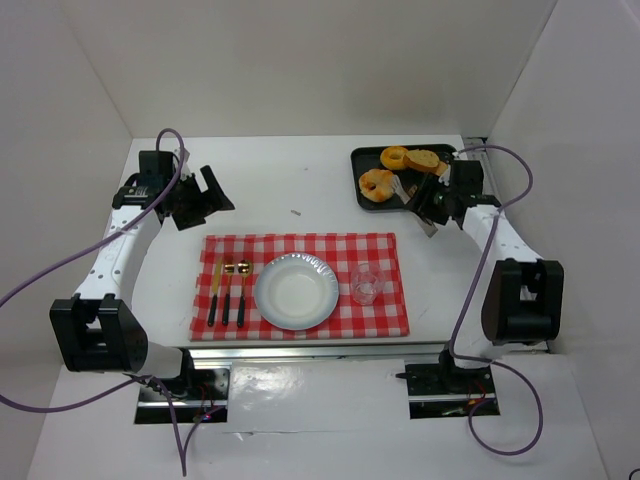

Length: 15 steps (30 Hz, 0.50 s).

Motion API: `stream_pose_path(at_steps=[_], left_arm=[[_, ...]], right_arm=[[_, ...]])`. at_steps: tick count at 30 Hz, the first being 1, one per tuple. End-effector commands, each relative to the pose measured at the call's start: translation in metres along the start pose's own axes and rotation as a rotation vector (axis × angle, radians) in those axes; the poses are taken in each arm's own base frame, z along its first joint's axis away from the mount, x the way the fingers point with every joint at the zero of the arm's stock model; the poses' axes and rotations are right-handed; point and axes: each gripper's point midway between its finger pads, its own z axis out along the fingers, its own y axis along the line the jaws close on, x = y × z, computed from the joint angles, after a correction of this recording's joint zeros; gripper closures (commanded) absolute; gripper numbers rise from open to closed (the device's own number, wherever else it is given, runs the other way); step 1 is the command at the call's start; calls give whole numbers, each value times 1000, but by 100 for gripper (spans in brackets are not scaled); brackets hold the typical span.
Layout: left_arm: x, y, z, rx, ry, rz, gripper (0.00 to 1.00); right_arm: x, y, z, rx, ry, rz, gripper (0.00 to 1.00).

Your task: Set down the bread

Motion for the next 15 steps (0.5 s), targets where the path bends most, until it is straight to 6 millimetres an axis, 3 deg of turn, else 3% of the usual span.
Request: stream_pose_path(at_steps=[1, 11, 14, 15], left_arm=[[-12, -6, -3, 29, -35, 19, 1], [-12, -7, -3, 29, -35, 9, 1], [-11, -8, -3, 38, -31, 10, 1], [-11, -8, -3, 38, -31, 10, 1]], right_arm=[[-28, 24, 4, -88, -71, -45, 38], [-18, 31, 40, -84, -20, -85, 34], [-14, 24, 53, -65, -4, -80, 34], [-20, 27, 52, -73, -20, -84, 35]])
